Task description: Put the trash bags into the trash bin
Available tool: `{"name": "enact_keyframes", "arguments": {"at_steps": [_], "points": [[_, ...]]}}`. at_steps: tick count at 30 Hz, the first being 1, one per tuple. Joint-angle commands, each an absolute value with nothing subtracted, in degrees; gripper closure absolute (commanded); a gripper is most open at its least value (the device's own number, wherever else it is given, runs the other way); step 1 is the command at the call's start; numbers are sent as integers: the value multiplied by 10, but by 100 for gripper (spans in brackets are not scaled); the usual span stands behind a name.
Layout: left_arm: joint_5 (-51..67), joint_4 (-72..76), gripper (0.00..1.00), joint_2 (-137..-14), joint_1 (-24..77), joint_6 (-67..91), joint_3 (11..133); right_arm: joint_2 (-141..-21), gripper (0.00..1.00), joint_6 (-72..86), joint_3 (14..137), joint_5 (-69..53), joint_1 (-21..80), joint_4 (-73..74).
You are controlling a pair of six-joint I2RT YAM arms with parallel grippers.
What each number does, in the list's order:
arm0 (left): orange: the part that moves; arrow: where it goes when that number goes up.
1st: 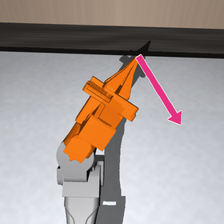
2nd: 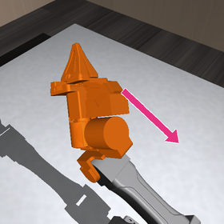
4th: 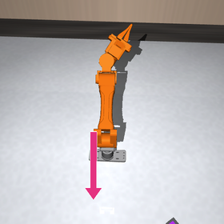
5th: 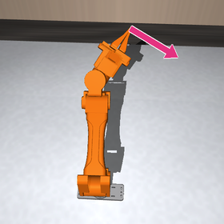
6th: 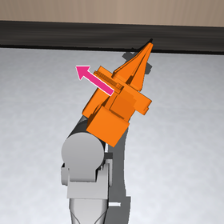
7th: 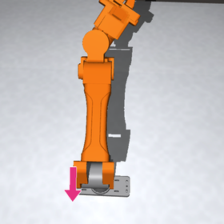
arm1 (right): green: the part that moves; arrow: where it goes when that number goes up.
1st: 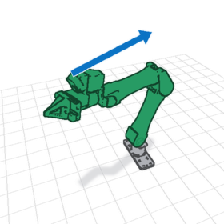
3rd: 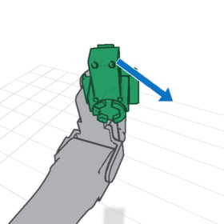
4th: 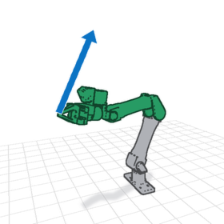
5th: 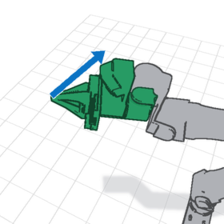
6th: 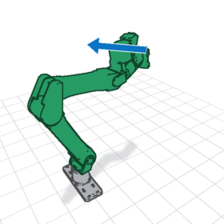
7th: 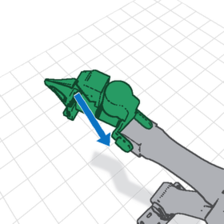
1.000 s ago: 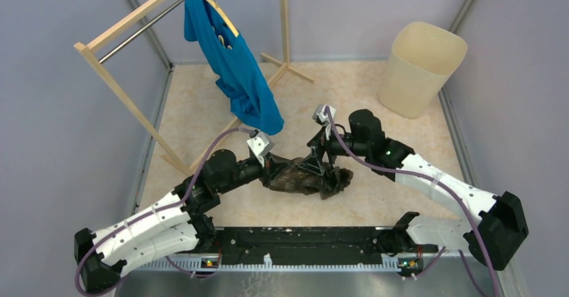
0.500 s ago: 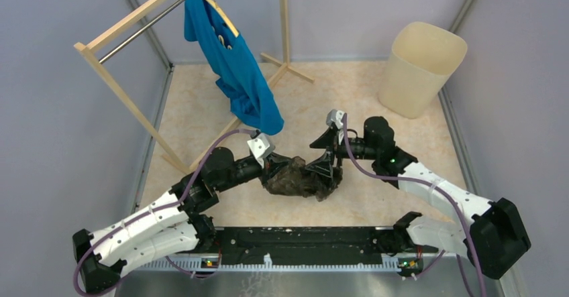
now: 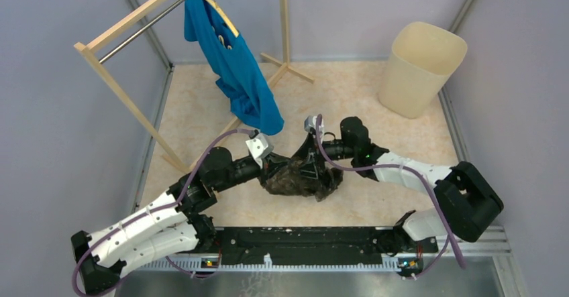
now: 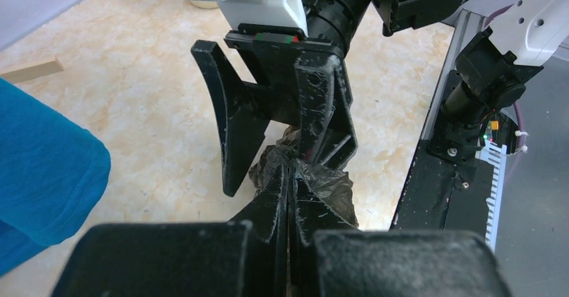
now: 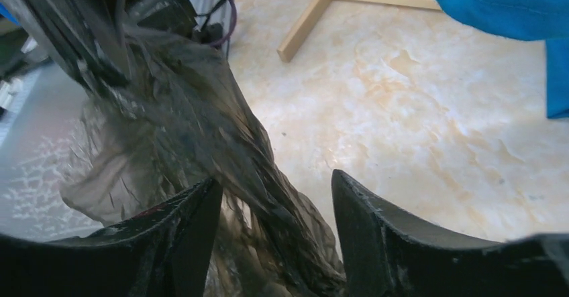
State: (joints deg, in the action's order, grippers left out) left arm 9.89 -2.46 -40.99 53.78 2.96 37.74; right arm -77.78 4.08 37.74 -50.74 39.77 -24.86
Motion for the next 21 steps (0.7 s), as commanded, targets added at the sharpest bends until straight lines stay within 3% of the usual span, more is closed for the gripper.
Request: {"name": "enact_keyframes", "arguments": {"at_steps": [1, 3, 6, 7, 9, 10, 13, 15, 18, 21], "points": [[103, -23, 100, -398, 538, 27, 407, -778, 56, 96, 411, -526, 403, -332], [73, -29, 100, -393, 538, 37, 412, -750, 98, 134, 416, -492, 402, -295], [-76, -60, 100, -387, 538, 80, 429, -678, 100, 244, 434, -311, 402, -160], [-134, -79, 95, -386, 538, 105, 438, -651, 100, 297, 441, -235, 402, -105], [-249, -121, 74, -381, 538, 169, 456, -609, 100, 436, 450, -71, 394, 42], [-281, -132, 62, -378, 537, 194, 459, -599, 100, 482, 451, -52, 381, 91], [-253, -113, 32, -367, 537, 206, 453, -595, 100, 535, 452, -46, 327, 154], [-228, -109, 18, -368, 537, 222, 443, -605, 100, 518, 448, -55, 316, 145], [-203, -130, 4, -376, 537, 258, 427, -638, 100, 461, 458, -117, 302, 130], [-167, -144, 2, -390, 537, 300, 398, -659, 100, 406, 444, -180, 278, 96]]}}
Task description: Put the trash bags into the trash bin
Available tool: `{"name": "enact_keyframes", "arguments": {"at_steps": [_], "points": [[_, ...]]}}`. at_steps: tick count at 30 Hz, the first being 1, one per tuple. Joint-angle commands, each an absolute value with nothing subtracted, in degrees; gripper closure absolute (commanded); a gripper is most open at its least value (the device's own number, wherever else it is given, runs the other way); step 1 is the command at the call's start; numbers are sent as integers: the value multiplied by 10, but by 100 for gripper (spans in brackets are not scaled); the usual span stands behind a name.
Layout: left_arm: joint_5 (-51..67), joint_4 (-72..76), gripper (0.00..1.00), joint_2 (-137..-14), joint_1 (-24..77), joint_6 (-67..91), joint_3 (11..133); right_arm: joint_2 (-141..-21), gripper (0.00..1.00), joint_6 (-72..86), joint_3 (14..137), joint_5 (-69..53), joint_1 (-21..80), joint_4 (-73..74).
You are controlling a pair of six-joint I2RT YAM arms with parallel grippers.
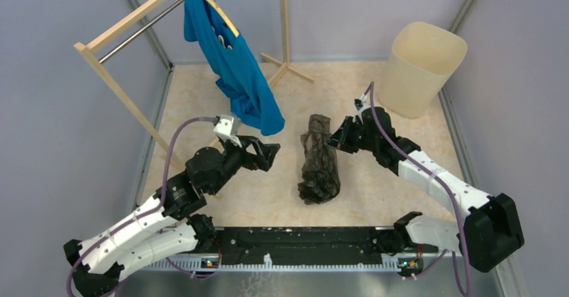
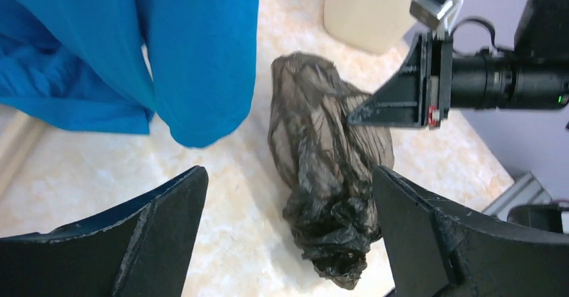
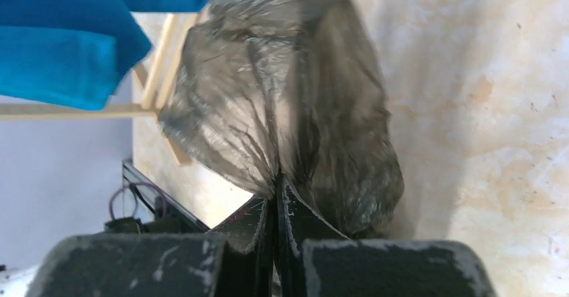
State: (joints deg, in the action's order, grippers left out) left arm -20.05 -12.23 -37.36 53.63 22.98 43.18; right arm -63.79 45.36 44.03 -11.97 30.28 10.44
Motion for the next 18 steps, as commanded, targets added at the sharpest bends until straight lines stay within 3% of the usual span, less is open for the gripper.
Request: {"name": "enact_keyframes", "arguments": {"at_steps": [1, 4, 9, 18], "points": [[-151, -137, 1, -395, 537, 312, 382, -661, 100, 397, 433, -188, 270, 88], [-115, -105, 2, -419, 537, 346, 339, -672, 100, 360, 401, -198, 235, 85], [-56, -25, 2, -494, 518, 366, 322, -690, 100, 290, 389, -67, 227, 143], [44, 75, 14, -747, 479, 332, 411, -697, 100, 248, 356, -134, 227, 82]]}}
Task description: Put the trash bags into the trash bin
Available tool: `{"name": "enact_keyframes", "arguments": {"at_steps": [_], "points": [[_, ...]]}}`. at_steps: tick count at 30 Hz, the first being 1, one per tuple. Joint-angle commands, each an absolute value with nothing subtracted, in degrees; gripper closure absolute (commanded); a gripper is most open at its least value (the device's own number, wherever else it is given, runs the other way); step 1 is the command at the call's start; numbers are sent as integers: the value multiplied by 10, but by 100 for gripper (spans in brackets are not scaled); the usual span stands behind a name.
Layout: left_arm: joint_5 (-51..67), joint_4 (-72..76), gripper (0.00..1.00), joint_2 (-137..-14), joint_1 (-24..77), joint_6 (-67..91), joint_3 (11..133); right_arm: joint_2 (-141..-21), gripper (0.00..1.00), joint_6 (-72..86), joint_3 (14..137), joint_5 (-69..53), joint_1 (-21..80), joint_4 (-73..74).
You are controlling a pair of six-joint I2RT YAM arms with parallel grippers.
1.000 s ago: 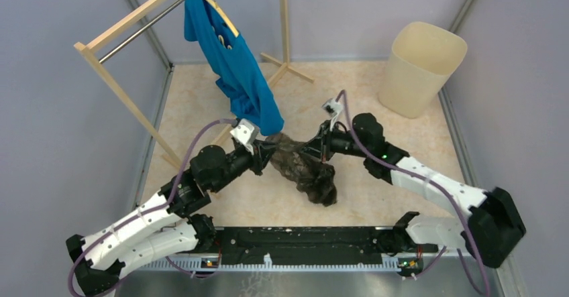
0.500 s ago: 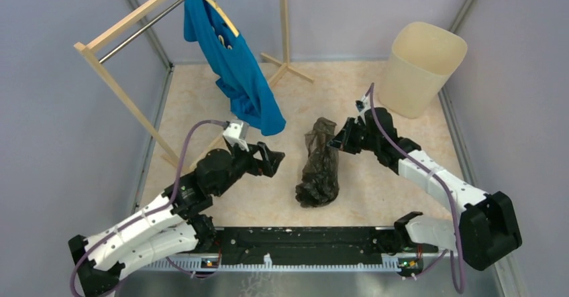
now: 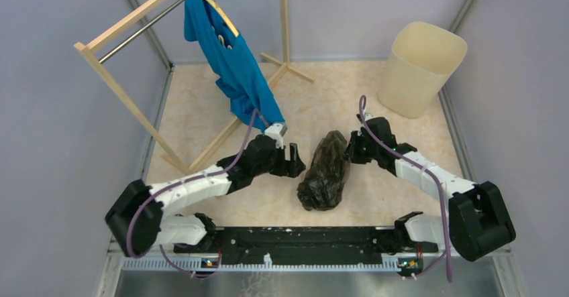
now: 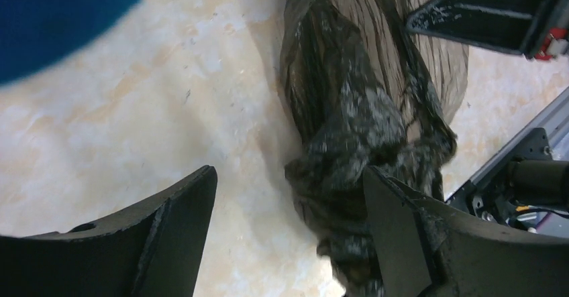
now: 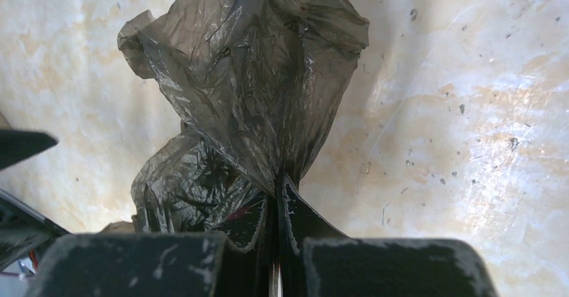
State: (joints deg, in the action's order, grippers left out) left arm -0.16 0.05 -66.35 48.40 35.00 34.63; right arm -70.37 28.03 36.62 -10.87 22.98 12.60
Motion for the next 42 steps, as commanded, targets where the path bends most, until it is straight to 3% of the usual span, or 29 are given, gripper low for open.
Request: {"name": "enact_keyframes", "arguments": {"at_steps": [1, 10, 14, 19, 23, 25, 28, 33, 38, 42], "points": [[46, 86, 15, -775, 477, 325, 424, -697, 100, 247, 355, -139, 227, 78], [37, 149, 15, -961, 469, 280, 542, -691, 100, 253, 347, -182, 227, 57], [44, 153, 24, -1010, 469, 285, 558, -679, 100, 261, 342, -195, 227, 53], [-4, 157, 51, -1027, 468, 283, 543, -660, 100, 275, 328, -209, 227, 48], [-77, 114, 89, -1002, 469, 259, 538, -639, 100, 276, 321, -189, 227, 68], [-101, 77, 100, -973, 469, 239, 535, -625, 100, 283, 320, -162, 227, 80], [-117, -26, 100, -892, 468, 216, 561, -622, 100, 282, 346, -120, 226, 123], [-92, -195, 100, -738, 488, 161, 696, -596, 100, 238, 535, -112, 226, 264], [-45, -237, 100, -621, 517, 162, 790, -543, 100, 229, 706, -150, 227, 319], [-99, -202, 100, -568, 518, 186, 695, -517, 100, 243, 641, -165, 227, 259]]}}
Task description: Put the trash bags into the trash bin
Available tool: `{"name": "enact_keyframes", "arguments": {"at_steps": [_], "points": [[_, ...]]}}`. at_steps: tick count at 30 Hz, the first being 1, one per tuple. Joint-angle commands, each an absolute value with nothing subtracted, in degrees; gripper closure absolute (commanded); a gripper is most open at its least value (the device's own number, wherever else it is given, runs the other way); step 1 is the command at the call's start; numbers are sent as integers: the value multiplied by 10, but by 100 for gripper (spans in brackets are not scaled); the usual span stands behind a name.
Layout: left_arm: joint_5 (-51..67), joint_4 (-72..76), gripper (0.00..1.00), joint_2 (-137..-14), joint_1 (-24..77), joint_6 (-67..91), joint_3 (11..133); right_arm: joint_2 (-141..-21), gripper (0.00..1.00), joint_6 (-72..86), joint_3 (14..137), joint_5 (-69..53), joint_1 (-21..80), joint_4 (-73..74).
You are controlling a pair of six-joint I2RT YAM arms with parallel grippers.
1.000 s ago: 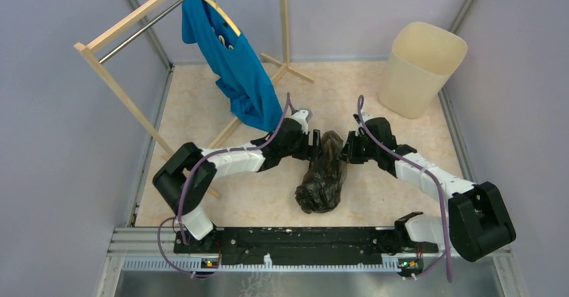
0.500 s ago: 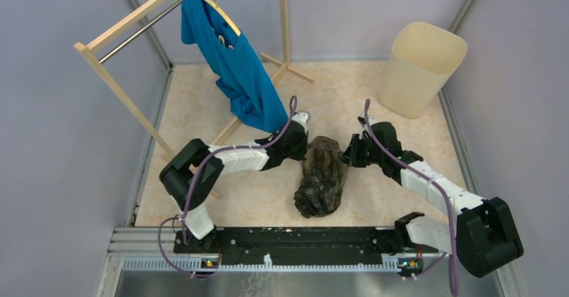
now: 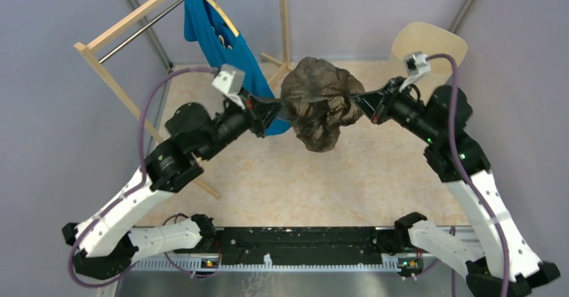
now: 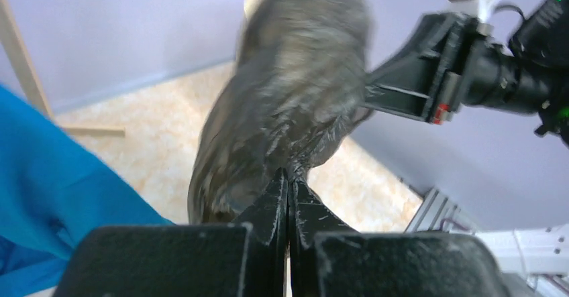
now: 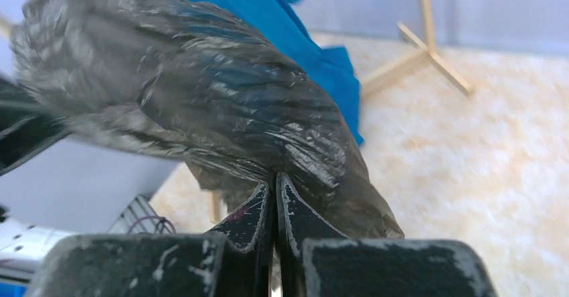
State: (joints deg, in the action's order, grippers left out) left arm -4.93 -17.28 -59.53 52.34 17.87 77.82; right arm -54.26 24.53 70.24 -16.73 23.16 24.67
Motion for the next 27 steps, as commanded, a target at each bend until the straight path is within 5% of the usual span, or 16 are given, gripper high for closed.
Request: {"name": "enact_keyframes", "arguments": {"at_steps": [1, 8, 11, 15, 19, 27], "points": [[-121, -214, 100, -570, 518, 204, 665, -515, 100, 255, 593, -169, 227, 240], [-65, -264, 100, -580, 518, 279, 539, -496, 100, 310, 391, -206, 227, 210], [-12, -198, 100, -549, 517, 245, 577, -497, 100, 271, 513, -176, 227, 278], [81, -190, 100, -569, 517, 183, 788, -563, 100, 216, 811, -187, 227, 391], [144, -99, 100, -542, 518, 187, 864, -545, 100, 227, 963, -249, 226, 346], [-51, -145, 100, -513, 517, 265, 558, -415, 100, 281, 462, -225, 227, 190]]}}
